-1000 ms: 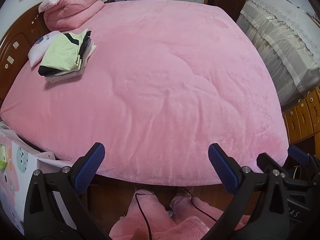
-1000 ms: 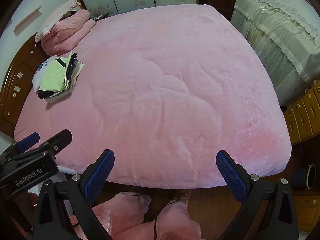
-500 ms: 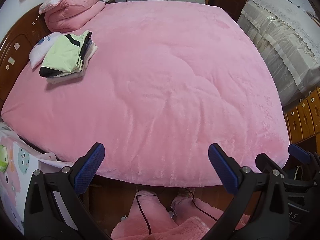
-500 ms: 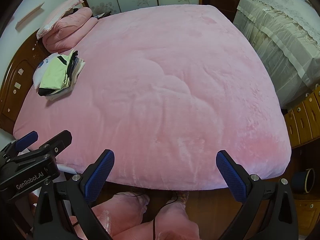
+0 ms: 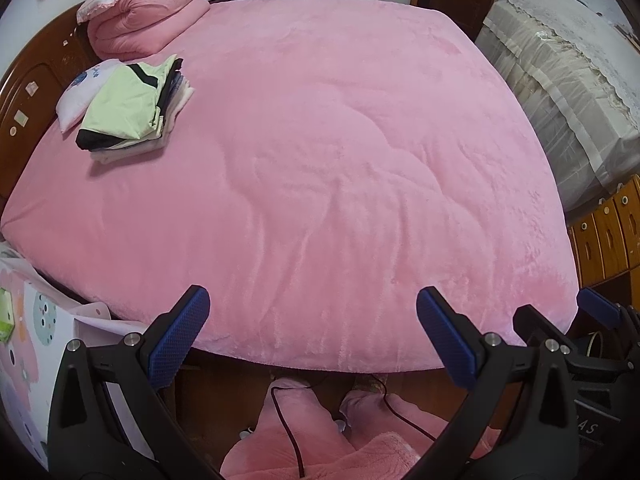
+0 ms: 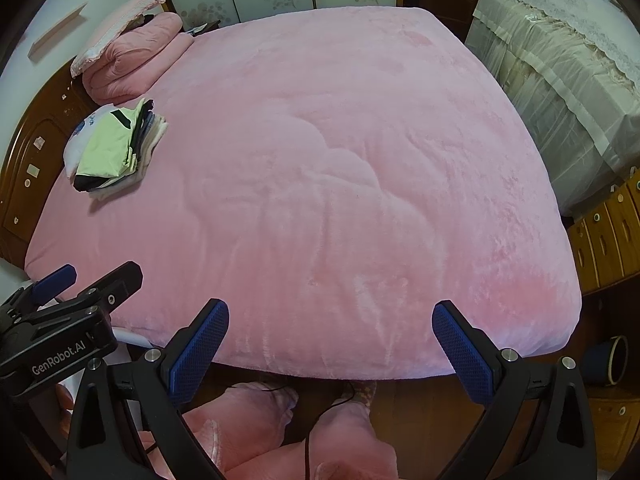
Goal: Fold large clothes
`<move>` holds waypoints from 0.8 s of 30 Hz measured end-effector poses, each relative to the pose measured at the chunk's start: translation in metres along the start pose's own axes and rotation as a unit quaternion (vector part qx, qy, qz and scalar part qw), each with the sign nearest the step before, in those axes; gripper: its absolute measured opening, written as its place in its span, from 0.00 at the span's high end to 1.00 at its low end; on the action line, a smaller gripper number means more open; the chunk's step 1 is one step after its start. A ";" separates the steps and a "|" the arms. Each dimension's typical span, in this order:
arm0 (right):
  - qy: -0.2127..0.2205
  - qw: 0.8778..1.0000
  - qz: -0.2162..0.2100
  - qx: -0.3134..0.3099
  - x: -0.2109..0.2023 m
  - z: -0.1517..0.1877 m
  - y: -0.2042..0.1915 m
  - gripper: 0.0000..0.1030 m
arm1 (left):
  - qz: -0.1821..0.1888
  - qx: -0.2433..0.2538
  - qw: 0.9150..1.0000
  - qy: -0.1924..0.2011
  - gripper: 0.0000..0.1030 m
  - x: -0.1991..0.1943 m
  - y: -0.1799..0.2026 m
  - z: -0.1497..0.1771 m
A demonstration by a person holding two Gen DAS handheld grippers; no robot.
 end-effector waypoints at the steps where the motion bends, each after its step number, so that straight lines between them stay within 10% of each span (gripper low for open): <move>1: 0.000 1.000 0.000 -0.002 0.000 0.000 -0.001 0.00 | -0.001 0.003 1.000 -0.001 0.01 0.001 0.000 0.000; 24: -0.002 1.000 0.004 0.002 0.005 0.000 -0.009 0.00 | -0.006 0.013 1.000 -0.001 0.01 0.003 -0.003 -0.004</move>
Point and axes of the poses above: each gripper's, at about its wrist camera, not at the fingertips, and x roughly the way its jaws point, y to its right, z to its underside, the point moved 10 cm from there along x, roughly the way its jaws point, and after that the axes turned 1 degree about -z, right-handed, at the moved point
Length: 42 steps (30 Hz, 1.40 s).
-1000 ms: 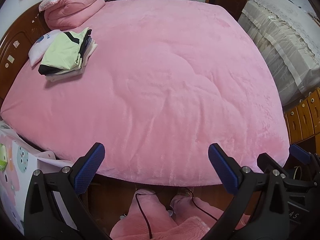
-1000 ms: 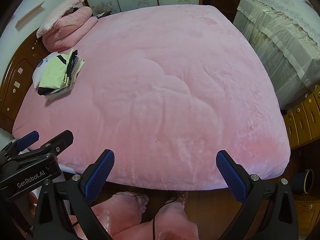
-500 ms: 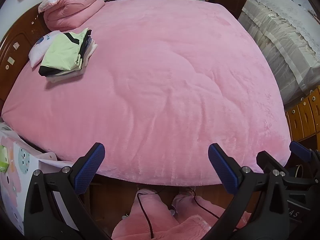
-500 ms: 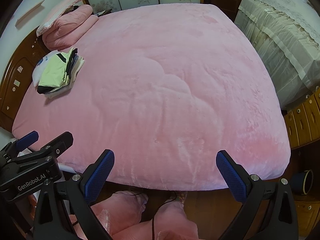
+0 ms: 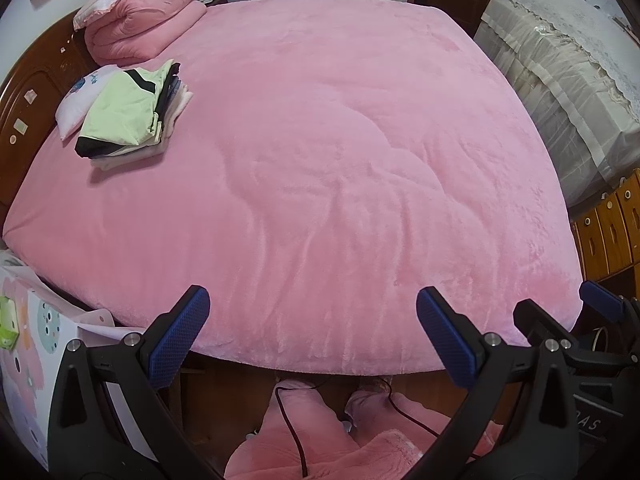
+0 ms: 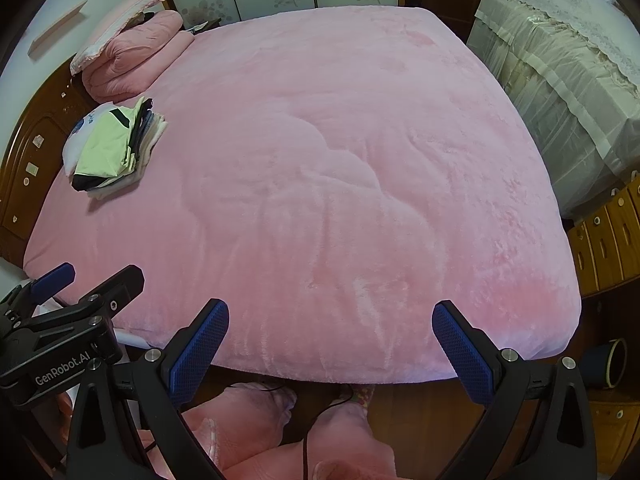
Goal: Fold large clothes
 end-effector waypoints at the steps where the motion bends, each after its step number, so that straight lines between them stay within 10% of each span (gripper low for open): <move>1: -0.001 1.000 0.000 0.000 0.000 0.000 0.000 0.00 | 0.001 0.001 1.000 0.000 0.01 0.000 0.000 -0.001; 42: -0.007 1.000 -0.002 0.018 0.003 -0.020 0.008 0.00 | 0.008 0.028 1.000 0.004 0.01 0.009 -0.002 -0.021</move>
Point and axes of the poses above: each gripper's, at about its wrist camera, not at the fingertips, and x roughly the way its jaws point, y to its right, z to its underside, the point moved 10 cm from there along x, roughly the way its jaws point, and after that the axes turned 1 degree about -z, right-handed, at the moved point
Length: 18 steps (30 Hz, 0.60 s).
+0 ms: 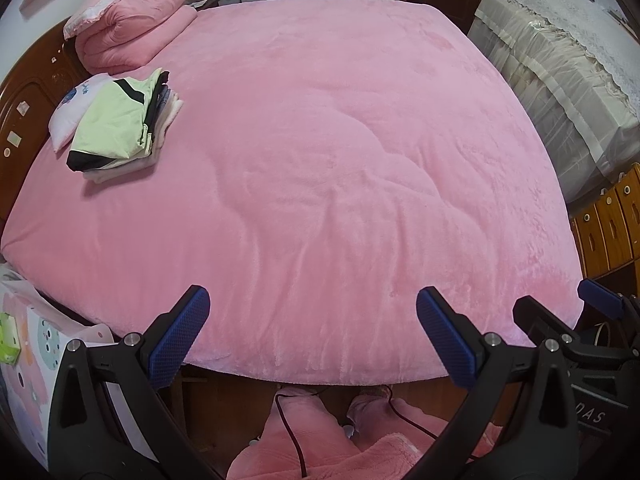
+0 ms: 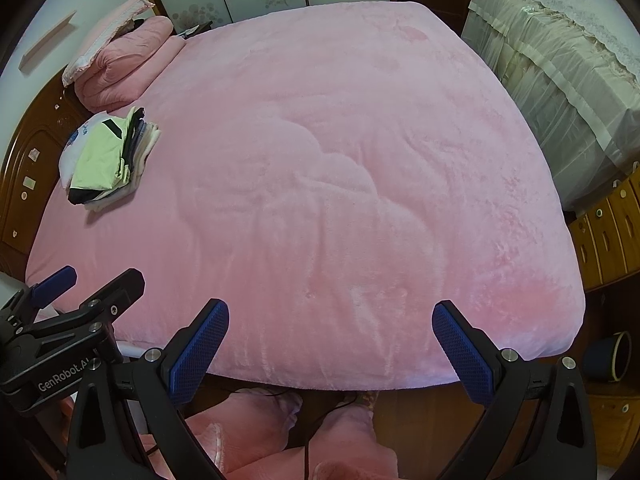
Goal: Fold large clothes
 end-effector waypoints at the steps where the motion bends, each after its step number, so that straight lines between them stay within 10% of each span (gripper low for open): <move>1: 0.000 1.000 0.000 0.000 0.000 0.001 0.000 0.00 | 0.000 0.000 1.000 -0.001 0.01 0.000 0.000 0.000; 18: -0.001 1.000 -0.001 -0.001 0.006 -0.008 0.004 0.00 | 0.004 0.008 1.000 -0.001 0.01 0.010 -0.001 -0.013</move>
Point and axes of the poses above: each gripper's, at about its wrist camera, not at the fingertips, and x roughly the way its jaws point, y to its right, z to its underside, the point moved 10 cm from there along x, roughly the way its jaws point, and after that the axes turned 1 degree about -z, right-handed, at the moved point
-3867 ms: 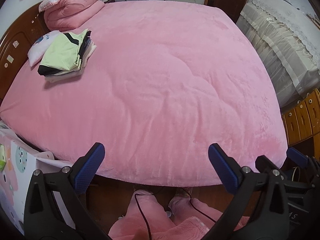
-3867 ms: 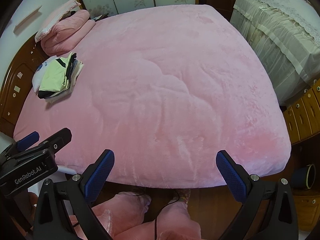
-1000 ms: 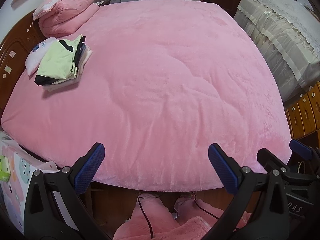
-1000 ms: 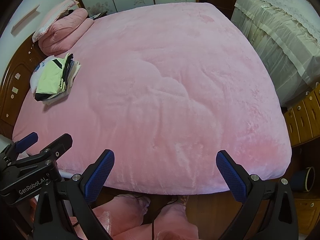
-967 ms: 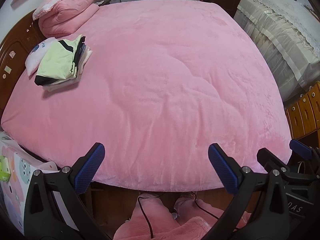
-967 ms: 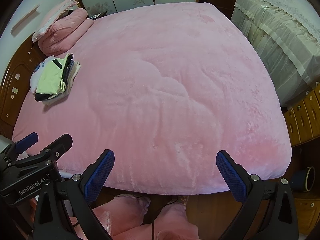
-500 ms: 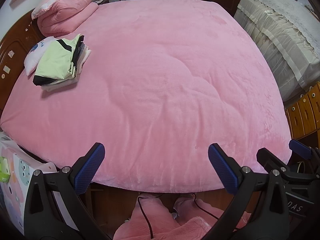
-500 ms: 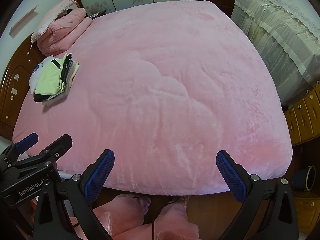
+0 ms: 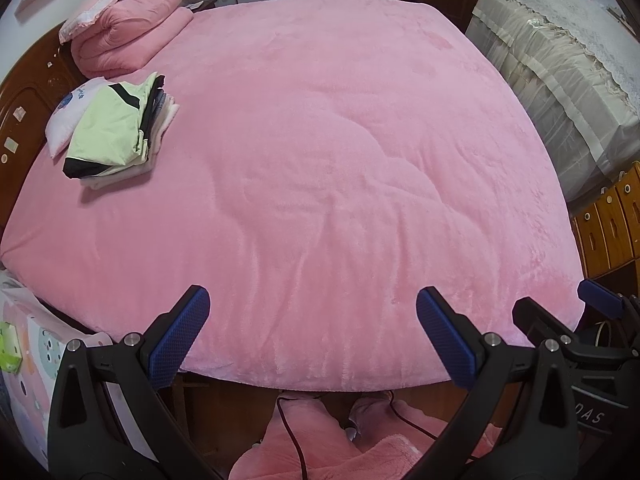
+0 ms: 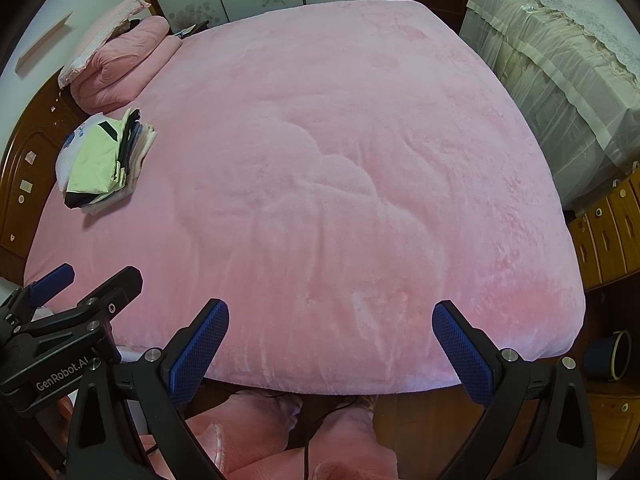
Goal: Fold large clothes
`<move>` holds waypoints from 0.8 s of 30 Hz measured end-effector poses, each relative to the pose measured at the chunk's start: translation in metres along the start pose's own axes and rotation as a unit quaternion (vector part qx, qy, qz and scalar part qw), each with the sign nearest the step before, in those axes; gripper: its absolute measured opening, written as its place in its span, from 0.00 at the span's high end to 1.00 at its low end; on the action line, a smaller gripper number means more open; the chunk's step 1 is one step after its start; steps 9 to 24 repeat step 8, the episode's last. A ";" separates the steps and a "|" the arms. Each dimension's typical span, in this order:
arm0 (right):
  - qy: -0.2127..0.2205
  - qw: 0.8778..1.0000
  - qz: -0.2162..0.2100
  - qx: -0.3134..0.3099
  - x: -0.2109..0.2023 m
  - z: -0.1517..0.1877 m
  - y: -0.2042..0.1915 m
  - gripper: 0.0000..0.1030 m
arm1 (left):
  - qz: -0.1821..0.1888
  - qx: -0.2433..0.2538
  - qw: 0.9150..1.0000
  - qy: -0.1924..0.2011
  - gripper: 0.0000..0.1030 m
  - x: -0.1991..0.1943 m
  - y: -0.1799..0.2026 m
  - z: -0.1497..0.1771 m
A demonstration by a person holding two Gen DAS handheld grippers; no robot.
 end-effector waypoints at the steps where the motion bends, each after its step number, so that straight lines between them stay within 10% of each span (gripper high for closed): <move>1: 0.000 1.000 0.000 -0.001 0.000 -0.001 0.001 0.00 | 0.000 0.001 1.000 -0.001 0.01 0.001 0.000 -0.001; 24: -0.002 1.000 -0.001 -0.001 0.002 -0.006 0.003 0.00 | 0.001 0.004 1.000 -0.003 0.01 0.007 0.000 -0.006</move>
Point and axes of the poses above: each gripper's, at about its wrist camera, not at the fingertips, and x roughly the way its jaws point, y to its right, z to its underside, the point moved 10 cm from there along x, roughly the way its jaws point, and after that the axes turned 1 degree about -z, right-handed, at the moved point
